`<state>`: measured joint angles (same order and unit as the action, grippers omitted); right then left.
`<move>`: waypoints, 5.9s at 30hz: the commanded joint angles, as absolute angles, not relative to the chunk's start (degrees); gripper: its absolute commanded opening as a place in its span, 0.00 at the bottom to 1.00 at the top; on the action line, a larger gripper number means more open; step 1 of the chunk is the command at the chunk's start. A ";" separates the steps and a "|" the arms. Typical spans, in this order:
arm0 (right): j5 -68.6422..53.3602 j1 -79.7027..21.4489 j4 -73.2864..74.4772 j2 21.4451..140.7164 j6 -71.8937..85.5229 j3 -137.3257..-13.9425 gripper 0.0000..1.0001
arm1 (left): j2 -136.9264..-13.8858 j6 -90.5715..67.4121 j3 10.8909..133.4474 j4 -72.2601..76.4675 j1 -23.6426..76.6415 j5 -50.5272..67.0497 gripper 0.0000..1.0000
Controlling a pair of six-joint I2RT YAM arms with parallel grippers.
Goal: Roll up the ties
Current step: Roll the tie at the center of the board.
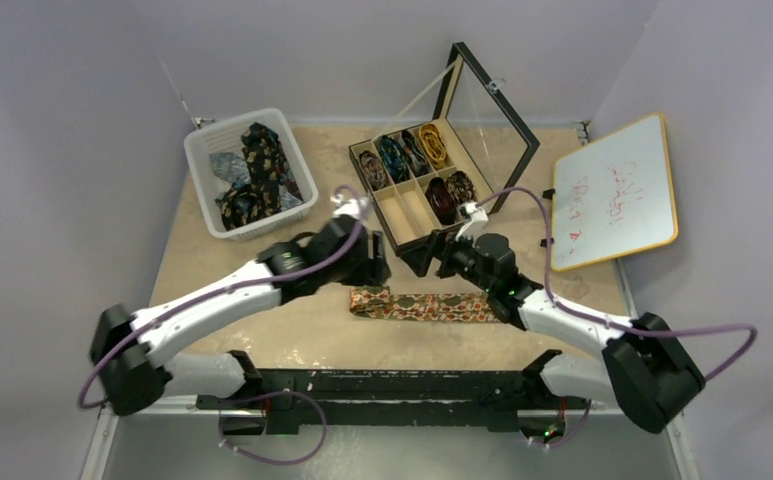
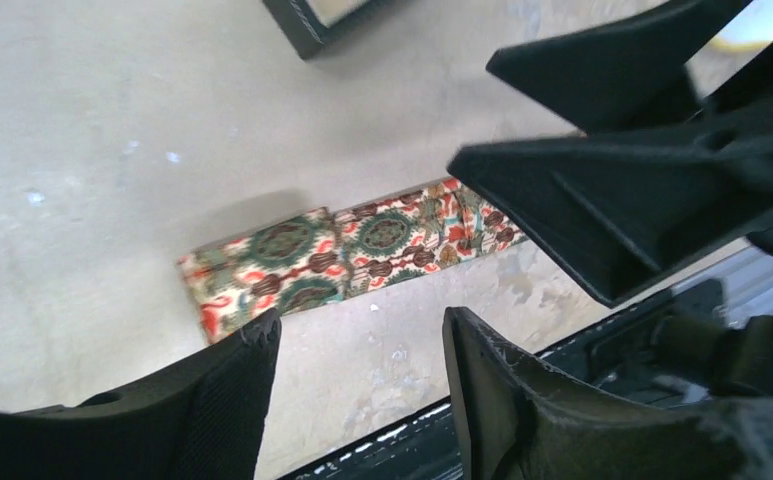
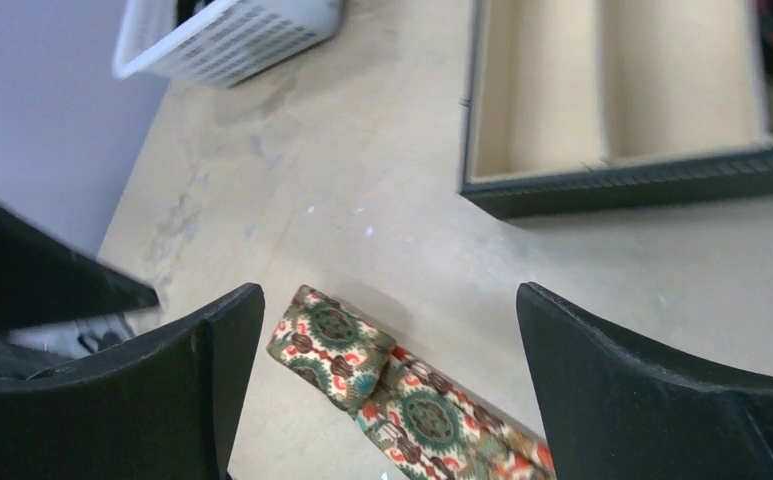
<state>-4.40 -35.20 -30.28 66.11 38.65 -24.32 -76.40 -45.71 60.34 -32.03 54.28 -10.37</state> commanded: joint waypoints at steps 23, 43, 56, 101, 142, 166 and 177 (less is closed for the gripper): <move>-29.75 -47.52 -16.43 93.48 -16.14 -47.74 0.99 | -54.40 -43.43 27.30 -18.93 14.77 20.39 0.64; -21.84 -50.53 -8.89 100.24 -15.84 -53.90 0.99 | -53.68 -43.00 27.52 -18.91 14.68 21.18 0.63; -7.91 -57.05 -2.72 105.18 -16.01 -57.82 0.91 | -54.26 -42.46 27.86 -19.07 14.67 21.35 0.62; -22.27 -59.70 8.97 116.22 -31.60 -73.59 0.52 | -50.10 -51.80 28.39 -28.73 14.61 7.21 0.61; 5.24 -43.98 -23.71 71.20 46.58 -33.91 0.99 | -54.42 -44.82 26.70 -17.45 14.33 15.07 0.64; -13.27 -48.33 -39.91 93.20 56.68 -37.92 0.62 | -55.34 -45.07 22.50 -13.02 14.24 18.61 0.63; -13.25 -48.68 -39.96 92.47 56.32 -37.60 0.57 | -53.33 -44.88 22.44 -14.38 14.24 18.04 0.63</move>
